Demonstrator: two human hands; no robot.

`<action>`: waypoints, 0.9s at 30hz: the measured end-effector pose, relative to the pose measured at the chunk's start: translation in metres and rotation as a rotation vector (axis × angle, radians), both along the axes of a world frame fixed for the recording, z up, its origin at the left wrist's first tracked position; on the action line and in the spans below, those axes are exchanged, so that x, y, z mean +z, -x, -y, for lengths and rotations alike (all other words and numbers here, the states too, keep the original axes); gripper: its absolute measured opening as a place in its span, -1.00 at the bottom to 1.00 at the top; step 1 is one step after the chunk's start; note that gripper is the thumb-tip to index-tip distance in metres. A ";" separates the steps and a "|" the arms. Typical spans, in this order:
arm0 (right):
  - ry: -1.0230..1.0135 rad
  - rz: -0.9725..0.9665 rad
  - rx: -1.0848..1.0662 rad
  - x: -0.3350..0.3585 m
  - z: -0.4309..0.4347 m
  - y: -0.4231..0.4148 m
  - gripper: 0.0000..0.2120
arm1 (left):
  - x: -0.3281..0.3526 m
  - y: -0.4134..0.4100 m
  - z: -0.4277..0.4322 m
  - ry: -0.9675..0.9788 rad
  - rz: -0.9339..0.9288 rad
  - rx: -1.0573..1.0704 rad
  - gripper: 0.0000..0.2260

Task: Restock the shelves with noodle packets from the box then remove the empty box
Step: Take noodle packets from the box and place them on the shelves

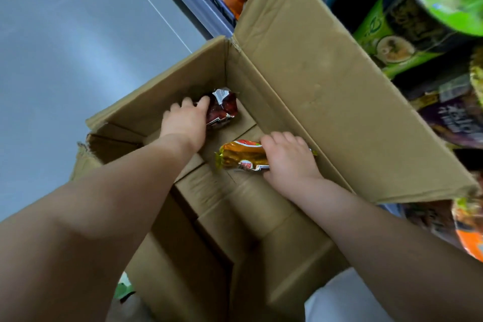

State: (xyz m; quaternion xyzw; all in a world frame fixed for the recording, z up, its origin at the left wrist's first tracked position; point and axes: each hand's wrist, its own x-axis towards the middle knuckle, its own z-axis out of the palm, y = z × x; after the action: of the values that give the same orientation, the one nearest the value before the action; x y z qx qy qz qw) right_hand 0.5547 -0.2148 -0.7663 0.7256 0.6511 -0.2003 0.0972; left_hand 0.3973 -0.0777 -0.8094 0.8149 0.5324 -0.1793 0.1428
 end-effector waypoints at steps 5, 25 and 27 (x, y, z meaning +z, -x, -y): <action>0.037 -0.081 -0.251 0.089 0.002 0.004 -0.48 | 0.098 0.023 0.006 0.152 0.070 0.063 -0.38; -0.073 -0.327 -0.419 0.607 0.026 0.026 -0.44 | 0.642 0.121 0.115 -0.024 0.416 0.428 -0.36; -0.128 -0.337 -0.378 0.629 0.022 0.040 -0.47 | 0.658 0.138 0.120 -0.029 0.458 0.492 -0.33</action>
State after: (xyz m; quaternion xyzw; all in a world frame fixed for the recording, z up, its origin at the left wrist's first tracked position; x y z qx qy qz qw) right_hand 0.5146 -0.2370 -0.1373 0.7955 0.5222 -0.2912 -0.0979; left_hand 0.2595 -0.1976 -0.1517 0.6829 0.6698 0.0558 0.2860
